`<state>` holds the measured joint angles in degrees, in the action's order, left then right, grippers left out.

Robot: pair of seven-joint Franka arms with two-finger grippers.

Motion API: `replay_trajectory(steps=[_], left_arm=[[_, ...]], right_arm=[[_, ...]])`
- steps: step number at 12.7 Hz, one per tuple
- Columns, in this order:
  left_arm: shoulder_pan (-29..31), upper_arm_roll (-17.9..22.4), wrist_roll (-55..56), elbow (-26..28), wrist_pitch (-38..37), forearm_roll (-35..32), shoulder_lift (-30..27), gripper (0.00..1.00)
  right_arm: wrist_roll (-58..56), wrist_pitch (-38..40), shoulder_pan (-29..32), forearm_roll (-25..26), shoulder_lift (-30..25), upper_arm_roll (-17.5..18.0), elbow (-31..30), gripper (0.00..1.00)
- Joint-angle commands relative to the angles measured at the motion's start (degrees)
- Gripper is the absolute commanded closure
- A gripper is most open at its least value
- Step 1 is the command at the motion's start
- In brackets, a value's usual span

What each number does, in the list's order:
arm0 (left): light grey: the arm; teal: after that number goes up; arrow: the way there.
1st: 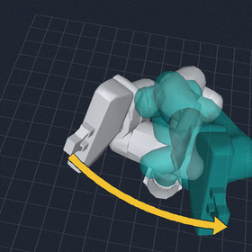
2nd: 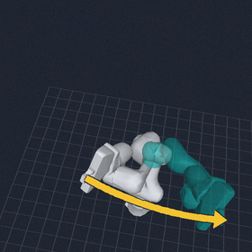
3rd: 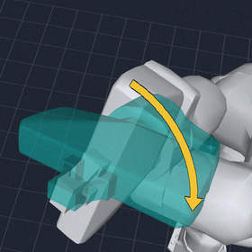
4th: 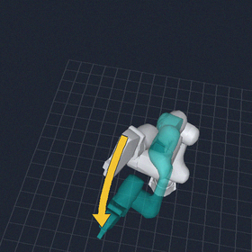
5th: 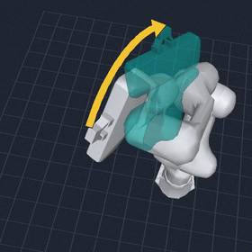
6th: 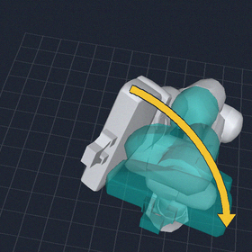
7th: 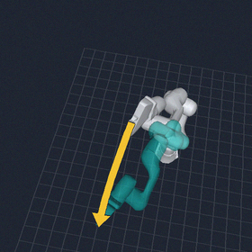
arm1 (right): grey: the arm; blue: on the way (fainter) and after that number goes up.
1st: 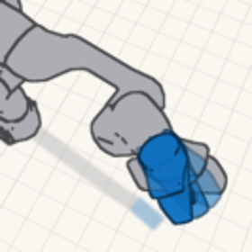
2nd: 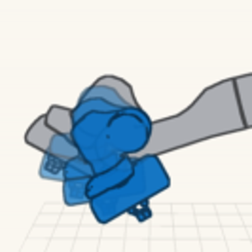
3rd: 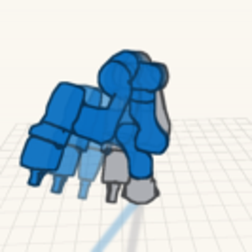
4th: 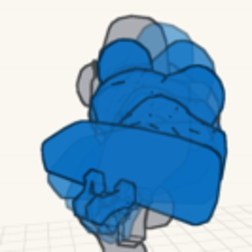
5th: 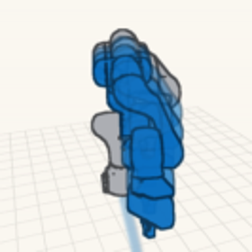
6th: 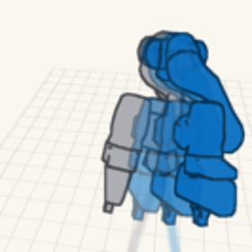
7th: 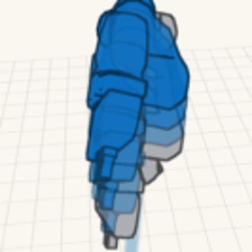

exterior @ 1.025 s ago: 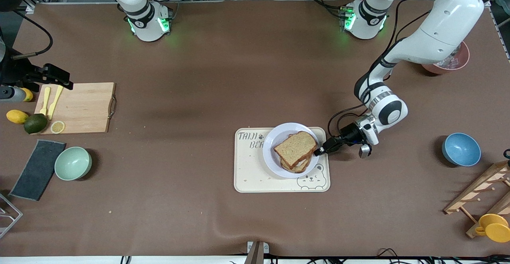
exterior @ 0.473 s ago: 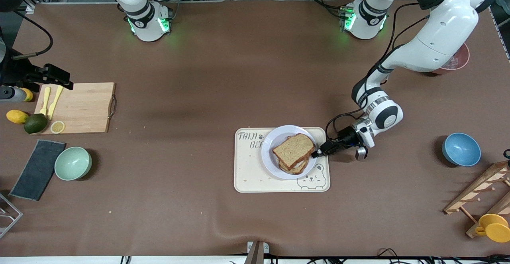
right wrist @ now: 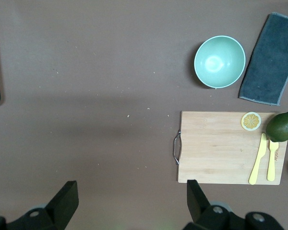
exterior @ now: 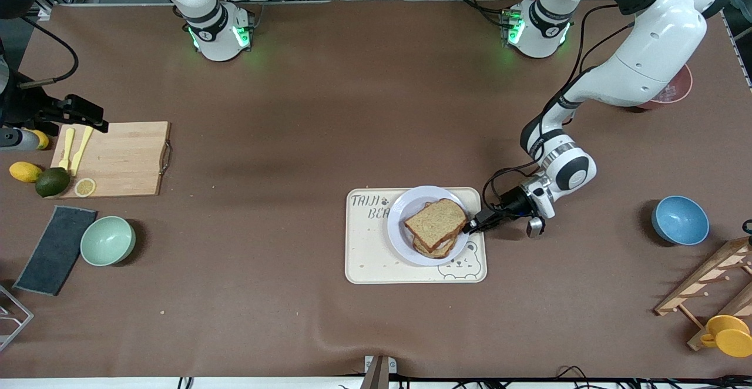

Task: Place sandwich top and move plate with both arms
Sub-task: 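Release the plate rim and pull the left gripper back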

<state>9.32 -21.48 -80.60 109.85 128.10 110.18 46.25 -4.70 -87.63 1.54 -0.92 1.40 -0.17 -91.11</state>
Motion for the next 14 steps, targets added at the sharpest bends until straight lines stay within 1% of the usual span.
replay_trajectory(steps=[1,5,8,9,11,14], left_arm=[[1.3,0.2,-0.4,-0.7,-1.0,-1.7,0.6,0.66],[3.8,0.1,1.9,-1.6,-1.1,-8.4,0.2,0.66],[4.4,0.2,2.7,-2.0,-1.1,-10.5,-0.1,0.67],[4.4,0.2,5.0,-2.1,-1.1,-11.3,-0.7,0.67],[4.9,0.2,12.0,-2.7,-1.1,-15.9,-2.7,0.67],[6.1,-0.2,19.2,-4.8,-1.1,-21.6,-3.7,0.67]], right_arm=[[1.0,0.1,0.3,0.4,0.0,0.3,-0.1,0.0],[1.1,0.2,0.1,0.4,0.2,0.3,-0.1,0.0],[1.1,0.2,0.1,0.4,0.2,0.3,-0.1,0.0],[1.1,0.1,0.2,0.4,0.3,0.3,-0.1,0.0],[1.1,0.1,0.2,0.4,0.3,0.3,-0.1,0.0],[1.1,0.1,0.2,0.4,0.3,0.3,-0.1,0.0]])
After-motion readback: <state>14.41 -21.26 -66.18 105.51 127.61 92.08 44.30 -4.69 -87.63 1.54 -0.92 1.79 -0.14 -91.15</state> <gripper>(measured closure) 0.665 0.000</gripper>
